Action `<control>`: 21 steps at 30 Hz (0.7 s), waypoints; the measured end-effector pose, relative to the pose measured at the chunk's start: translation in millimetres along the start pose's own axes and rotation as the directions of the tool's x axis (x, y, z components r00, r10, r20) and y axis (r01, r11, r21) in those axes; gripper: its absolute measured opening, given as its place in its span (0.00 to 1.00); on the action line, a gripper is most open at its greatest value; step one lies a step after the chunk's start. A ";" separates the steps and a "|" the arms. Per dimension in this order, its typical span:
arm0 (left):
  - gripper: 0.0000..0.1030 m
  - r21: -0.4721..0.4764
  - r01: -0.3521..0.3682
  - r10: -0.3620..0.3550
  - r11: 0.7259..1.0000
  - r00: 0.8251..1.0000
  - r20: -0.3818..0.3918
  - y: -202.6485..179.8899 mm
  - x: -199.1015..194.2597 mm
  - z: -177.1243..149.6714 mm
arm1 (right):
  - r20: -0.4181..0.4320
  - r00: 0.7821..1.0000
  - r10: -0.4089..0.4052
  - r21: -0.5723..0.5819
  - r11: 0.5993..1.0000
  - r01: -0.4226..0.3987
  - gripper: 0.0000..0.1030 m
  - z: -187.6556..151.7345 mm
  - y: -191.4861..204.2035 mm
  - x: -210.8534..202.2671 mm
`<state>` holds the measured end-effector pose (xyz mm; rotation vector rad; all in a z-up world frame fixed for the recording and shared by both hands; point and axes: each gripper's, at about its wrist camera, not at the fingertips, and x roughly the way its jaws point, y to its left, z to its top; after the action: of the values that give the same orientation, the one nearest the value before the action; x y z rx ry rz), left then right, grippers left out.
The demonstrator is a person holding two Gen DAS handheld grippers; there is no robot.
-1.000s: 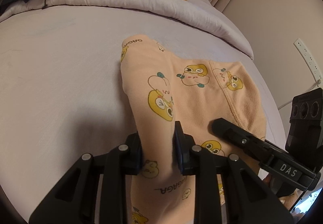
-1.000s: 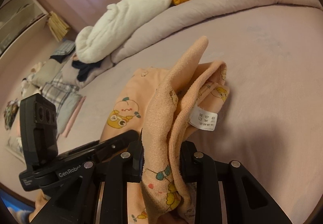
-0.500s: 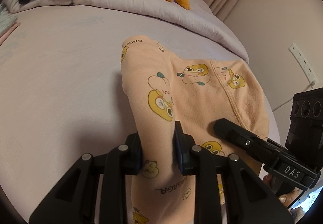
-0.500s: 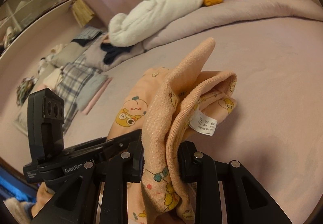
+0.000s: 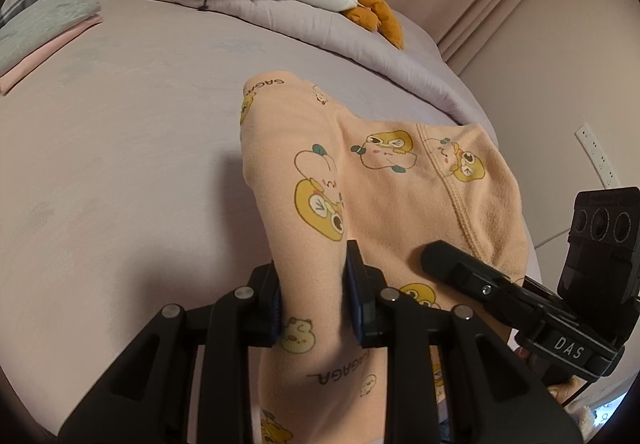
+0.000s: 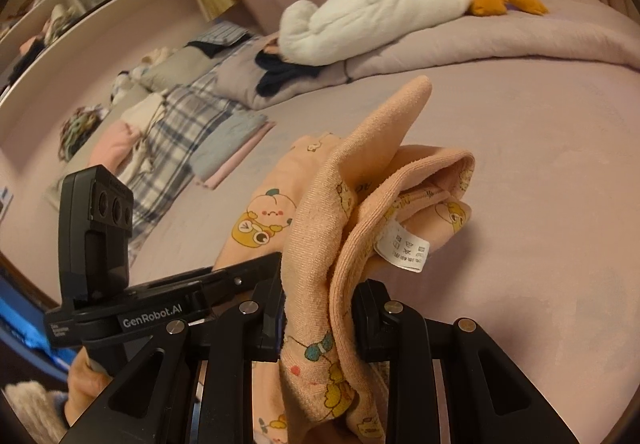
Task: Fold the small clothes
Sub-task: 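Hold the lifted shirt edge up with both tools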
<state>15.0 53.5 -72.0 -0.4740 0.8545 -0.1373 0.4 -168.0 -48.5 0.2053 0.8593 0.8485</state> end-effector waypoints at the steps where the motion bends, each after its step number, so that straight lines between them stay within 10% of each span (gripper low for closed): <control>1: 0.25 -0.005 0.000 0.000 1.000 1.000 0.007 1.9 -3.7 -1.7 | -0.002 1.000 0.004 -0.004 1.000 -0.004 0.27 0.0 2.3 0.7; 21: 0.25 -0.042 -0.013 0.015 0.999 0.998 0.063 23.2 -40.8 -12.1 | -0.021 0.999 0.033 -0.094 0.995 -0.035 0.27 -0.3 42.5 13.6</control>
<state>-22.5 82.3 -61.0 -0.5085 0.7998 -0.0913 -19.4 -129.8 -36.3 0.1290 0.8339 0.9218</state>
